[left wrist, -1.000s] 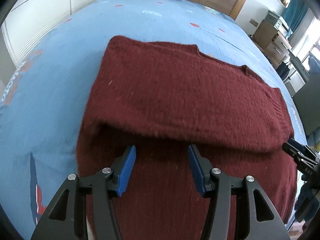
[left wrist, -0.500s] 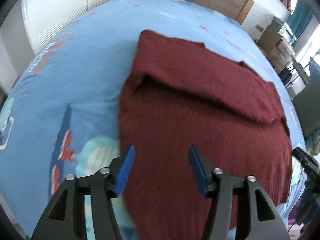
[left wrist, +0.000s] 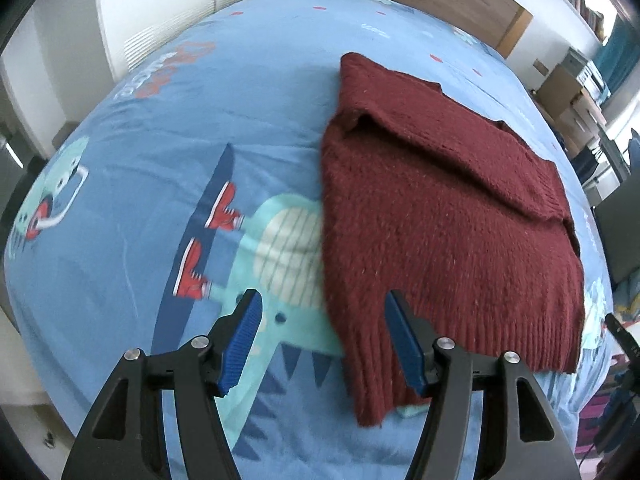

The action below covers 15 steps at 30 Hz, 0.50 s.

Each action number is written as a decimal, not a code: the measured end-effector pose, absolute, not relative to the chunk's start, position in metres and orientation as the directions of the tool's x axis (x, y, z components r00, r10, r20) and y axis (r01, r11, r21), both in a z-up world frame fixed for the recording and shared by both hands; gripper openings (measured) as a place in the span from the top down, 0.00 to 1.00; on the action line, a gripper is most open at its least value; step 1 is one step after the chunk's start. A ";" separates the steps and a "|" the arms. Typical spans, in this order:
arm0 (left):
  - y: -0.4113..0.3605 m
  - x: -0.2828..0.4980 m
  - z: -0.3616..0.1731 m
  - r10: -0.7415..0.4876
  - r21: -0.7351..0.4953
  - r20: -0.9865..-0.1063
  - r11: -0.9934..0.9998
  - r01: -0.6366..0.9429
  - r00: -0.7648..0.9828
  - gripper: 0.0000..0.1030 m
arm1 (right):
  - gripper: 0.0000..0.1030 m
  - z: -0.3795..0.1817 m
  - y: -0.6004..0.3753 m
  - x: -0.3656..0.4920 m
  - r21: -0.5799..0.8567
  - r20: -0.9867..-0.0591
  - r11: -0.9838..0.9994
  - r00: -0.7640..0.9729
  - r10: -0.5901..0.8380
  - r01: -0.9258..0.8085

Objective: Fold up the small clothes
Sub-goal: 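Lift the left tool up and away from the folded sweater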

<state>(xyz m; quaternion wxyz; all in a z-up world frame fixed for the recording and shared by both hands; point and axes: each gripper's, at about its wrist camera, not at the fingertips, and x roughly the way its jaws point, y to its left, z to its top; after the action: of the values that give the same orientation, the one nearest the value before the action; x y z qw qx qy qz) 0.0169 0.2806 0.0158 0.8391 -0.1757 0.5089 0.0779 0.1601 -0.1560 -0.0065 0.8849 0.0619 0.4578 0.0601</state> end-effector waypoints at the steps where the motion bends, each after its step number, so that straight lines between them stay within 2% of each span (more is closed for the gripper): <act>1: 0.281 0.013 0.015 -0.055 -0.224 -0.882 0.923 -0.313 0.469 0.44 | 0.38 -0.007 -0.161 0.158 0.172 -0.803 0.984 0.574 0.161 -0.036; 15: 0.264 0.007 -0.020 -0.246 -0.386 -0.869 0.880 -0.277 0.429 0.44 | 0.36 -0.050 -0.152 0.136 0.276 -0.857 0.960 0.443 0.262 -0.033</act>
<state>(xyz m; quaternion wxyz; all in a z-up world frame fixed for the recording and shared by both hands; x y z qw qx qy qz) 0.0067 0.2638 -0.0203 0.8090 -0.2450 0.5342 0.0096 0.1364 -0.1519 -0.0505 0.8423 0.1099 0.5203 0.0878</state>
